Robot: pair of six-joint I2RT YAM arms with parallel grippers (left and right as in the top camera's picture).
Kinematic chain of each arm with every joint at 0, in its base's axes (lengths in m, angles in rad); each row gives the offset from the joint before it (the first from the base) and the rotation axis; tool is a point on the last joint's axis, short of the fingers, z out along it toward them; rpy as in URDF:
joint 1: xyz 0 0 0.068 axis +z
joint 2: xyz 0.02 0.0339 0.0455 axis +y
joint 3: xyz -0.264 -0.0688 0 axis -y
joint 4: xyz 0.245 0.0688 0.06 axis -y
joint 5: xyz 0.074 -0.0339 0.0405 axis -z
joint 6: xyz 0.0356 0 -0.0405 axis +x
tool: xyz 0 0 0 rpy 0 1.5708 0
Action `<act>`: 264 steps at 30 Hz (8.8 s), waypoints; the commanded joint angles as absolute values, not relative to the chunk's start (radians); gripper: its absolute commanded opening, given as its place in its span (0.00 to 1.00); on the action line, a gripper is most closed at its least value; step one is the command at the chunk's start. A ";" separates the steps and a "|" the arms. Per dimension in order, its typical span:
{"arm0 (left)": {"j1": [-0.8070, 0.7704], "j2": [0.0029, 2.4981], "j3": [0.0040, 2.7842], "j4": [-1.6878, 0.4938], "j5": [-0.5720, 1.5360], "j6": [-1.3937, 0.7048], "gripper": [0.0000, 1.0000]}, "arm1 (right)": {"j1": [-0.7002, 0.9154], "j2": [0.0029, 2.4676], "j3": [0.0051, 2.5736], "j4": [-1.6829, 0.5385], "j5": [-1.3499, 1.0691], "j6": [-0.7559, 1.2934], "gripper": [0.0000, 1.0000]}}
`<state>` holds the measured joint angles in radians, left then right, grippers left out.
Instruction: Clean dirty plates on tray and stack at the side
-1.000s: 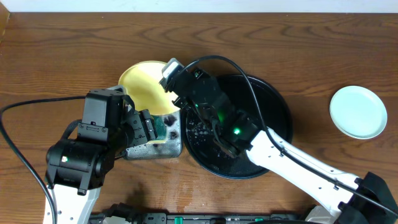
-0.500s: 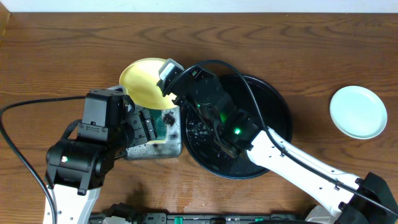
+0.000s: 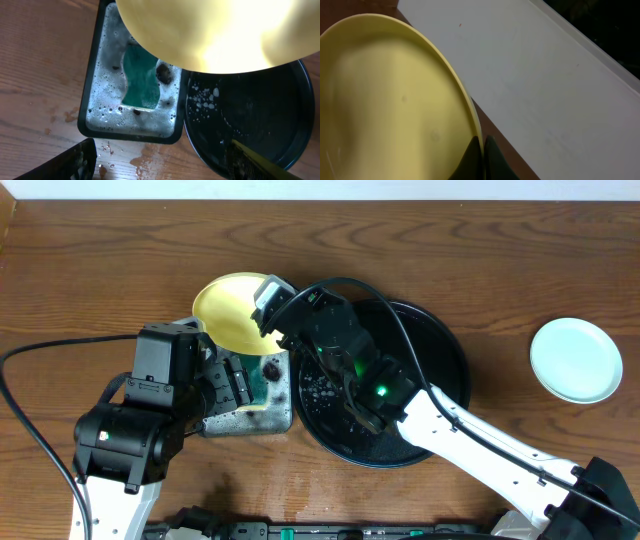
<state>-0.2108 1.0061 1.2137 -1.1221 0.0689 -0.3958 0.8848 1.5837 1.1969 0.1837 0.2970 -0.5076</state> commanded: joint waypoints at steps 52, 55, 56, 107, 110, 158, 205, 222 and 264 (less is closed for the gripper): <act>-0.207 1.007 1.235 -1.125 0.067 -0.397 0.83 | 0.444 1.542 1.206 -0.462 0.032 0.583 0.01; -0.207 1.007 1.235 -1.125 0.067 -0.397 0.83 | 0.268 1.542 1.206 -0.547 -0.094 0.583 0.01; -0.207 1.007 1.235 -1.125 0.067 -0.397 0.83 | 0.196 1.542 1.206 -0.580 -0.121 0.583 0.01; -0.207 1.007 1.235 -1.125 0.067 -0.397 0.83 | -0.286 0.965 1.197 -0.875 -0.601 0.147 0.62; -0.207 1.007 1.235 -1.125 0.067 -0.397 0.83 | -0.195 0.901 1.197 -0.915 -0.607 0.133 0.78; -0.207 1.007 1.235 -1.125 0.067 -0.397 0.83 | 0.194 0.007 0.213 -0.423 -0.159 -0.152 0.99; -0.070 0.710 1.050 -0.899 0.034 -0.397 0.83 | 0.191 0.006 0.005 -0.060 -0.154 -0.154 0.99; -0.049 0.177 0.424 -0.300 0.034 -0.307 0.83 | 0.191 0.006 0.005 -0.060 -0.154 -0.155 0.99; -0.049 0.004 0.004 -0.066 0.033 -0.307 0.83 | 0.191 0.006 0.005 -0.060 -0.154 -0.154 0.99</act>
<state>-0.0540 0.0105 0.0185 -0.0284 0.0460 -0.3164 0.2001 0.0113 0.0090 -0.0586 -0.1596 -0.1436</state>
